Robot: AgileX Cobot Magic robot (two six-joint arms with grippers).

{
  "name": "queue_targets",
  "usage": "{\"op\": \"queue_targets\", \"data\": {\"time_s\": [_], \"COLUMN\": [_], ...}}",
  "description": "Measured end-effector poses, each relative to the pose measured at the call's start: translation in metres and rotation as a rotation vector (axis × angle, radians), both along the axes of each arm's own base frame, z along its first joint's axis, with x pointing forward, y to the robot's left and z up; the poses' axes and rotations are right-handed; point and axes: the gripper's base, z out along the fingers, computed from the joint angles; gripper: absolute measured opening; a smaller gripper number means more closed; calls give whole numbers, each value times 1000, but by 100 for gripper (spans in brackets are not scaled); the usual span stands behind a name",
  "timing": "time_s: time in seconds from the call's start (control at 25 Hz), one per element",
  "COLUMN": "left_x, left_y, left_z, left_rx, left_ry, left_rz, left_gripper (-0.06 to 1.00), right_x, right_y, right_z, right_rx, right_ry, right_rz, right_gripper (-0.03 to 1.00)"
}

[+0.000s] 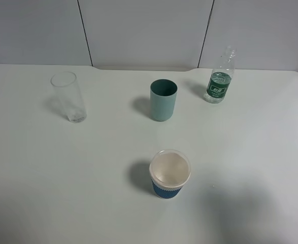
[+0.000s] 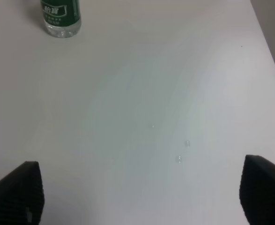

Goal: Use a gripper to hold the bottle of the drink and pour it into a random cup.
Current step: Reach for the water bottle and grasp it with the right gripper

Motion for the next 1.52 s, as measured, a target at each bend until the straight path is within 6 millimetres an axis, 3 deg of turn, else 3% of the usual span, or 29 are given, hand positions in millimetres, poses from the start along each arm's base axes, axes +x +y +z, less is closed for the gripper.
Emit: {"op": "queue_targets", "data": {"time_s": [0.8,1.12,1.52], "left_x": [0,0,0], "left_y": [0,0,0], "left_z": [0,0,0], "left_rx": [0,0,0], "left_ry": [0,0,0], "left_rz": [0,0,0], "left_gripper": [98,98,98], "right_x": [7,43,107], "right_y": [0,-1,-2], "right_z": [0,27,22], "right_rx": [2,1,3], "right_ry": [49,13,93], "right_rz": [0,0,-2], "right_gripper": [82,82,82]}}
